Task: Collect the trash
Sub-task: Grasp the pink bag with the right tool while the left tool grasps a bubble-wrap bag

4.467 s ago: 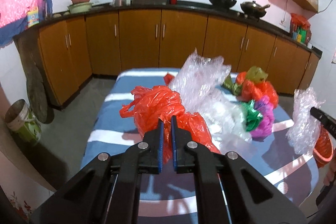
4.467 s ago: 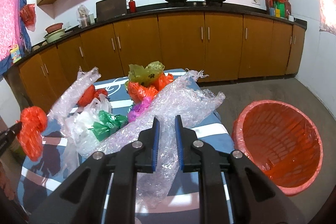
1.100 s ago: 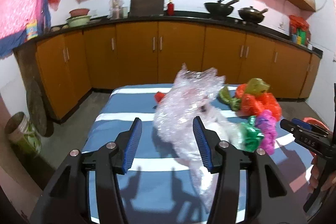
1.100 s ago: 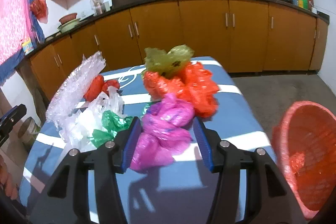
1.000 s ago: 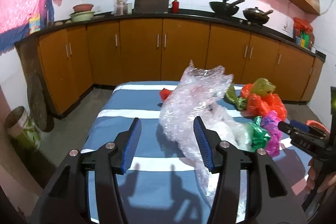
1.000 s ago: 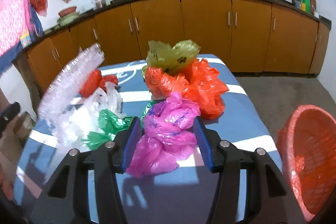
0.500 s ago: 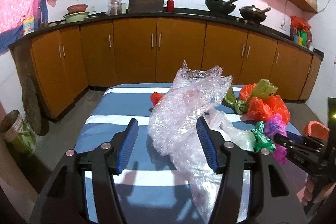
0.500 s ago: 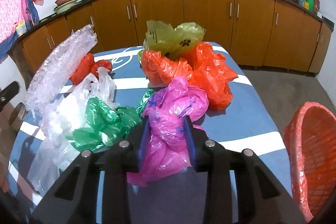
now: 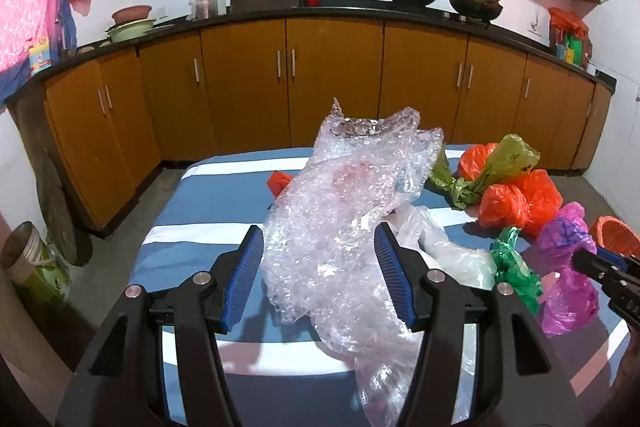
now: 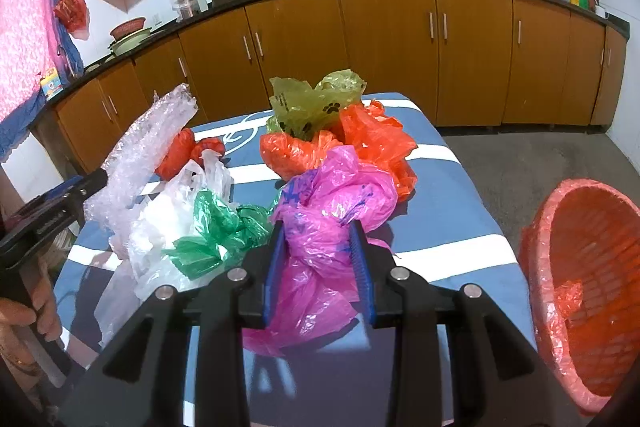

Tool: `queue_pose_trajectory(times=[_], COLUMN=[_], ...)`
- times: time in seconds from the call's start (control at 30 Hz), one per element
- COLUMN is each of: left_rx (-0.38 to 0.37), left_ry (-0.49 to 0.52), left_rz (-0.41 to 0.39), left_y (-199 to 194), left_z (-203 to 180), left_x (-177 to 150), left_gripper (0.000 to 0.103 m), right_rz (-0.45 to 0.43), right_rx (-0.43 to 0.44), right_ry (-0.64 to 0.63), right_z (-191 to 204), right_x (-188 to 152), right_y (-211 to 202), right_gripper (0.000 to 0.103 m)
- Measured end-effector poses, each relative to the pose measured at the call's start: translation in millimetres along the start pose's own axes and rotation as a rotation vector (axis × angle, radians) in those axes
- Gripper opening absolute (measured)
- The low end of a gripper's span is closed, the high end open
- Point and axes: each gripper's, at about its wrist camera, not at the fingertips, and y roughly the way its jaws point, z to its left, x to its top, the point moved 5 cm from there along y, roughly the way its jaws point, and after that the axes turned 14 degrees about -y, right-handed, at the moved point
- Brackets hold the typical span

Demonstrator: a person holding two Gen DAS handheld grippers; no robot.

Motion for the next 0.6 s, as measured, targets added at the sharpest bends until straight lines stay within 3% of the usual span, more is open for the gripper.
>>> queue_pose_trajectory(times=[0.03,0.1,0.17,0.23,0.6], left_rx=[-0.004,-0.016,-0.023,-0.031,-0.080], left_ry=[0.002,0.002,0.000,-0.010,-0.011], left_rz=[0.015,0.044,0.077,0.087,0.019], left_y=[3.0,9.0,15.0,14.5,-30.8], left_z=[-1.2,-3.0,-1.3,1.6,-0.3], left_x=[-1.0,-2.7,-6.3,-8.6,4.6], left_gripper=[0.057,0.042,0.017,0.009,0.006], right_rz=[0.000,-0.001,-0.002,-0.004,-0.051], right_rx=[-0.001,-0.002,-0.004,-0.003,-0.015], right_ry=[0.003,0.006,0.007,0.008,0.010], right_z=[-1.0,-2.1,-3.3,-3.2,-9.0], right_x=[-0.2,-1.1,-1.9,-2.2,3.3], right_y=[-0.8,-2.4,-3.8,-6.1,-30.2], right_gripper=[0.032,0.032,0.032,0.032,0.032])
